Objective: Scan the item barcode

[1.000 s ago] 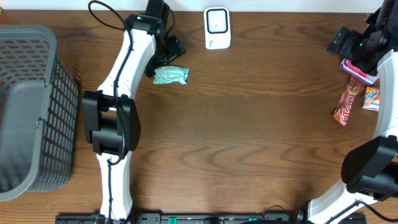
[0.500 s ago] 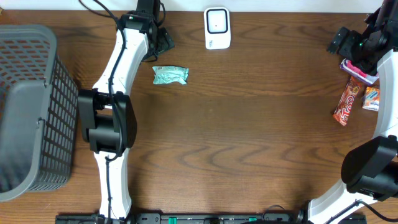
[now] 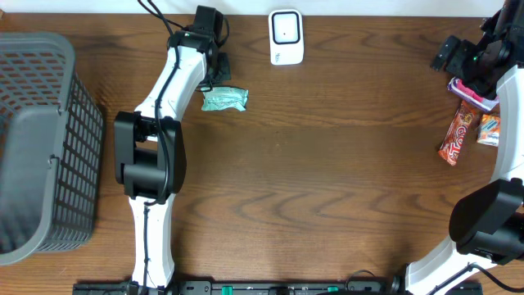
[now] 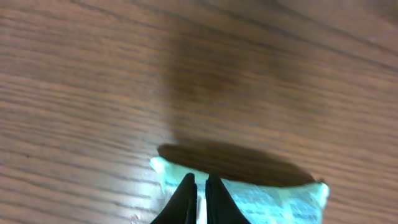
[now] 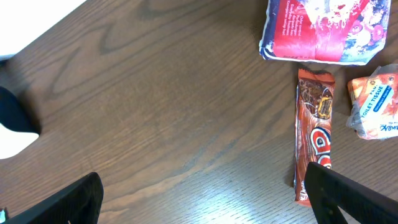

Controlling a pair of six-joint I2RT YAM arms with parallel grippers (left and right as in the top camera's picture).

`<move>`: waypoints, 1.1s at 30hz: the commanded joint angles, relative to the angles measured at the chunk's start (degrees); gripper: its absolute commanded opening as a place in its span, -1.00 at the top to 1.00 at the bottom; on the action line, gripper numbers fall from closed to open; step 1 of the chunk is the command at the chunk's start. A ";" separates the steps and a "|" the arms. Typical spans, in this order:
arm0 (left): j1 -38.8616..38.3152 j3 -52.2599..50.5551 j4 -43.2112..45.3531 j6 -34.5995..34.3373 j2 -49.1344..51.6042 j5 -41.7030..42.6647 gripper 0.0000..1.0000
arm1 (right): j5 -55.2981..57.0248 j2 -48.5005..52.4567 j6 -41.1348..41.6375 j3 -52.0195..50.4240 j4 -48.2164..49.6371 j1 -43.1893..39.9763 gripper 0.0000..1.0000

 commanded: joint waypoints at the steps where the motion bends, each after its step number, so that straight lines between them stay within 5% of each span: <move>1: 0.48 -1.68 1.33 1.16 1.03 -2.08 0.85 | 0.31 0.37 0.57 0.15 -0.13 -0.68 -0.99; 16: -1.81 -5.73 -8.39 5.31 -0.39 14.27 0.85 | 0.31 0.37 0.57 0.15 -0.13 -0.66 -0.99; 24: -10.60 -5.73 -16.63 5.86 -4.33 23.91 0.86 | 0.33 0.37 0.57 0.15 -0.13 -0.68 -0.98; 33: -16.35 -4.42 -19.19 0.52 -6.78 11.87 0.86 | 0.31 0.35 0.57 0.15 -0.13 -0.68 -0.99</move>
